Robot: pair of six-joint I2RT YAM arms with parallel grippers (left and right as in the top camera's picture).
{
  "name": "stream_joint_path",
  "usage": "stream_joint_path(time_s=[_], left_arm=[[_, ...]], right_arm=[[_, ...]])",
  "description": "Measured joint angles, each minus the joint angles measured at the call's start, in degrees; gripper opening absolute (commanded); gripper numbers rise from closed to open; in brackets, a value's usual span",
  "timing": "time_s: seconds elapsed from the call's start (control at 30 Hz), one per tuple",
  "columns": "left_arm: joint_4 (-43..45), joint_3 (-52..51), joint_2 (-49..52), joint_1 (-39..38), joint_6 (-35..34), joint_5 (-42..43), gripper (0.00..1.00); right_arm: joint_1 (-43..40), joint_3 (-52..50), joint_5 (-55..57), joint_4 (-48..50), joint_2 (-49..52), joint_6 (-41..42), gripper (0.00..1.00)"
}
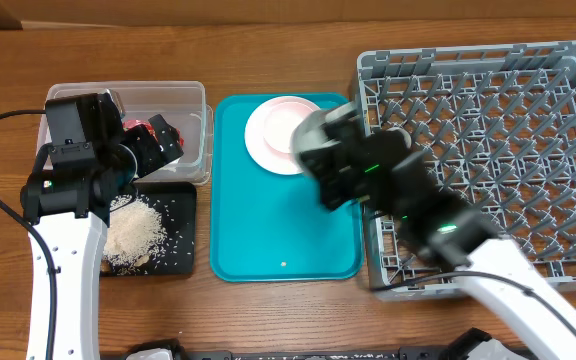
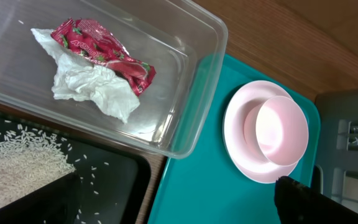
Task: Sort waste into correct bins and load items into the dishwasher
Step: 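Carry the white bowl over the grey rack with the right gripper, then lower the white bowl into the rack on its side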
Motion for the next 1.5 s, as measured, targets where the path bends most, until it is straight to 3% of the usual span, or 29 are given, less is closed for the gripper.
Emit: stream_joint_path(time_s=[0.27,0.53,0.87,1.2,1.5], left_arm=[[0.02,0.0,0.0,0.0,0.0,0.0,1.0],[0.02,0.0,0.0,0.0,-0.02,0.0,1.0],[0.02,0.0,0.0,0.0,0.0,0.0,1.0],[0.0,0.0,0.0,0.0,0.0,0.0,1.0],[0.0,0.0,0.0,0.0,-0.02,0.0,1.0]], right_arm=[[-28.79,0.0,-39.21,-9.73,-1.7,4.46,0.04],[-40.61,-1.44,-59.58,-23.69,-1.18,-0.7,0.04],[-44.04,-9.57,-64.54,-27.87,-1.18,-9.57,0.04],[-50.07,-15.08,-63.39,-27.34,-1.18,-12.02,0.04],[-50.49,-18.1,-60.43,-27.65,-1.05,-12.57,0.04]])
